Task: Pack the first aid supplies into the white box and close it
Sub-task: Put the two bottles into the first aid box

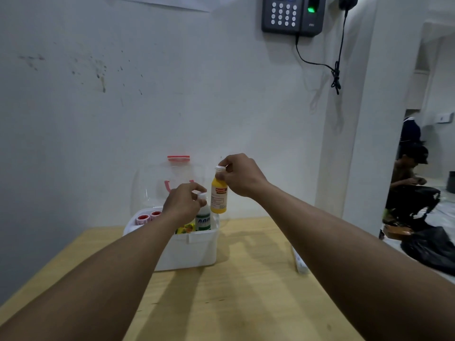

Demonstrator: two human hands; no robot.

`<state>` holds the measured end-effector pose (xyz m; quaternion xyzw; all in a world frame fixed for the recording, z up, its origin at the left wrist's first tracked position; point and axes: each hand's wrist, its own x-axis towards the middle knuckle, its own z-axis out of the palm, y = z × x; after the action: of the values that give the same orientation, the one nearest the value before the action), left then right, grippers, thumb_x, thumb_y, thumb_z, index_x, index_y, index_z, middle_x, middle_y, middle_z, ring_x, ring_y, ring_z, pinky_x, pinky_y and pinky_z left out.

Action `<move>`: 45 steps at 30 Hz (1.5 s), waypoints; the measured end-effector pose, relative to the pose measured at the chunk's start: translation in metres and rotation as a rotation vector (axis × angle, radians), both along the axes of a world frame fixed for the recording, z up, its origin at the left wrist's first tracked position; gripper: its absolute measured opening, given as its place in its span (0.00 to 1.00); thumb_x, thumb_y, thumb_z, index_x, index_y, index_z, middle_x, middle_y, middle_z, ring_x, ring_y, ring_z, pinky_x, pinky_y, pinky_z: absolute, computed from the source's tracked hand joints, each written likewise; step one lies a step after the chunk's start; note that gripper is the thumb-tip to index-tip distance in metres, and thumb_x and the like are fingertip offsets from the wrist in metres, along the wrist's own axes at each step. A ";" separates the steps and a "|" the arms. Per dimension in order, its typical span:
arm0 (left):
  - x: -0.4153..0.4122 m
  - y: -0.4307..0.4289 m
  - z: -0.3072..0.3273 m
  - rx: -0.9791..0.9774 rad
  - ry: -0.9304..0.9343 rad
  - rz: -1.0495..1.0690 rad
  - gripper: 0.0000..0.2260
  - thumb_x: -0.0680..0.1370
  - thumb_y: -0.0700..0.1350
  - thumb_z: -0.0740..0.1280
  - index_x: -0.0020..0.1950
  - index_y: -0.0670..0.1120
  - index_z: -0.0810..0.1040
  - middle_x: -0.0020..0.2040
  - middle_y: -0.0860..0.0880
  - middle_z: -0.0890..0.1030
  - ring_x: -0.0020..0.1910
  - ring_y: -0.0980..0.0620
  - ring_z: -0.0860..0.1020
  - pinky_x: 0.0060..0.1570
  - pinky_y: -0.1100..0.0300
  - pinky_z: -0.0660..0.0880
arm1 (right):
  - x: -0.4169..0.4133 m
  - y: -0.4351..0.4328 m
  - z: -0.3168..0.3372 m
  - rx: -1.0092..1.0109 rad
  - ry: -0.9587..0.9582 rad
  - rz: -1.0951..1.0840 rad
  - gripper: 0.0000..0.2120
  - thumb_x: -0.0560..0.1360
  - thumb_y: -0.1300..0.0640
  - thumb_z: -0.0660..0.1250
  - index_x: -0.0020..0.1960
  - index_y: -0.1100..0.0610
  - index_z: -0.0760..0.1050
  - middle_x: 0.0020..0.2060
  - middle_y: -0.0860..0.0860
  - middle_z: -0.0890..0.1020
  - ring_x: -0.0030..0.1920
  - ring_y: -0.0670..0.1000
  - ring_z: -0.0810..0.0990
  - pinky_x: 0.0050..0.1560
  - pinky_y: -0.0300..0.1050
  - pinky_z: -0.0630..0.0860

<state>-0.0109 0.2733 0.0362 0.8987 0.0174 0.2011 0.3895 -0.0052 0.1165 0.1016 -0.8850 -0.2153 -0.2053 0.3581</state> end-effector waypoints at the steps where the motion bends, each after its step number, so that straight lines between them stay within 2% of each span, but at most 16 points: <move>1: 0.002 0.000 -0.002 -0.002 0.013 -0.003 0.17 0.77 0.41 0.71 0.65 0.50 0.77 0.65 0.45 0.79 0.62 0.42 0.79 0.57 0.46 0.78 | 0.001 0.001 -0.001 0.000 0.004 0.004 0.13 0.77 0.56 0.69 0.61 0.59 0.79 0.55 0.55 0.83 0.49 0.52 0.79 0.44 0.42 0.74; 6: 0.009 0.002 -0.010 0.031 0.088 -0.021 0.18 0.76 0.39 0.72 0.65 0.50 0.77 0.65 0.44 0.80 0.62 0.42 0.79 0.59 0.43 0.78 | 0.002 0.002 -0.004 -0.005 0.019 0.016 0.13 0.78 0.57 0.69 0.61 0.59 0.79 0.55 0.55 0.82 0.48 0.51 0.78 0.40 0.39 0.72; 12: 0.011 0.002 -0.009 0.167 0.080 0.034 0.16 0.76 0.45 0.73 0.62 0.54 0.78 0.60 0.49 0.83 0.59 0.44 0.79 0.61 0.39 0.74 | 0.006 0.003 -0.006 0.001 0.018 0.012 0.14 0.78 0.56 0.69 0.62 0.59 0.79 0.55 0.54 0.82 0.48 0.50 0.78 0.37 0.36 0.70; 16: 0.010 0.007 -0.005 0.195 0.097 0.030 0.17 0.75 0.46 0.74 0.63 0.54 0.78 0.60 0.50 0.83 0.59 0.45 0.79 0.61 0.39 0.73 | 0.006 0.005 -0.007 0.002 0.012 0.010 0.15 0.77 0.56 0.70 0.63 0.58 0.78 0.55 0.54 0.82 0.49 0.51 0.79 0.35 0.34 0.70; 21: 0.003 0.019 0.000 0.200 0.067 0.054 0.16 0.74 0.48 0.75 0.61 0.55 0.79 0.56 0.54 0.84 0.55 0.49 0.80 0.60 0.41 0.74 | 0.002 0.013 -0.009 -0.008 0.007 0.018 0.14 0.77 0.54 0.70 0.61 0.57 0.80 0.53 0.52 0.82 0.50 0.51 0.80 0.42 0.39 0.74; 24: -0.002 0.028 0.003 0.188 0.038 0.072 0.15 0.74 0.47 0.75 0.59 0.55 0.80 0.55 0.54 0.84 0.54 0.49 0.80 0.60 0.42 0.74 | -0.003 0.018 -0.011 -0.034 0.016 0.028 0.13 0.77 0.54 0.70 0.60 0.56 0.80 0.52 0.52 0.82 0.49 0.51 0.80 0.41 0.40 0.73; 26: -0.004 0.033 0.003 0.186 0.005 0.089 0.14 0.75 0.46 0.74 0.59 0.55 0.81 0.55 0.53 0.84 0.56 0.49 0.79 0.61 0.43 0.73 | -0.006 0.021 -0.014 -0.059 0.031 0.031 0.13 0.77 0.54 0.70 0.60 0.56 0.80 0.51 0.52 0.82 0.48 0.50 0.79 0.41 0.40 0.73; 30: -0.010 0.041 0.001 0.207 -0.048 0.109 0.12 0.77 0.44 0.72 0.59 0.54 0.81 0.54 0.53 0.84 0.64 0.50 0.75 0.62 0.47 0.71 | -0.007 0.029 -0.026 -0.104 0.075 0.032 0.12 0.77 0.54 0.71 0.59 0.56 0.81 0.54 0.53 0.83 0.52 0.52 0.81 0.48 0.44 0.78; 33: -0.016 0.043 0.002 0.244 -0.052 0.109 0.13 0.77 0.43 0.70 0.61 0.55 0.80 0.55 0.54 0.84 0.60 0.51 0.77 0.61 0.46 0.72 | -0.007 0.035 -0.038 -0.146 0.118 0.025 0.13 0.76 0.56 0.71 0.60 0.56 0.80 0.56 0.54 0.82 0.54 0.54 0.81 0.52 0.47 0.79; 36: -0.020 0.045 0.000 0.260 -0.050 0.118 0.16 0.77 0.40 0.70 0.62 0.55 0.80 0.56 0.54 0.83 0.56 0.51 0.78 0.60 0.45 0.73 | -0.004 0.036 -0.050 -0.170 0.147 0.015 0.13 0.75 0.56 0.72 0.59 0.55 0.80 0.56 0.54 0.82 0.53 0.54 0.81 0.53 0.47 0.80; 45: -0.023 0.050 0.001 0.269 -0.051 0.128 0.19 0.76 0.38 0.69 0.62 0.57 0.79 0.55 0.56 0.82 0.55 0.52 0.78 0.60 0.45 0.73 | 0.003 0.034 -0.069 -0.207 0.171 -0.030 0.15 0.72 0.55 0.75 0.59 0.53 0.82 0.54 0.54 0.83 0.51 0.55 0.81 0.55 0.53 0.80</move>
<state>-0.0341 0.3235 0.0368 0.9344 0.0377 0.2486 0.2524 -0.0026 0.1506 0.0321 -0.9347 -0.1907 -0.1113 0.2786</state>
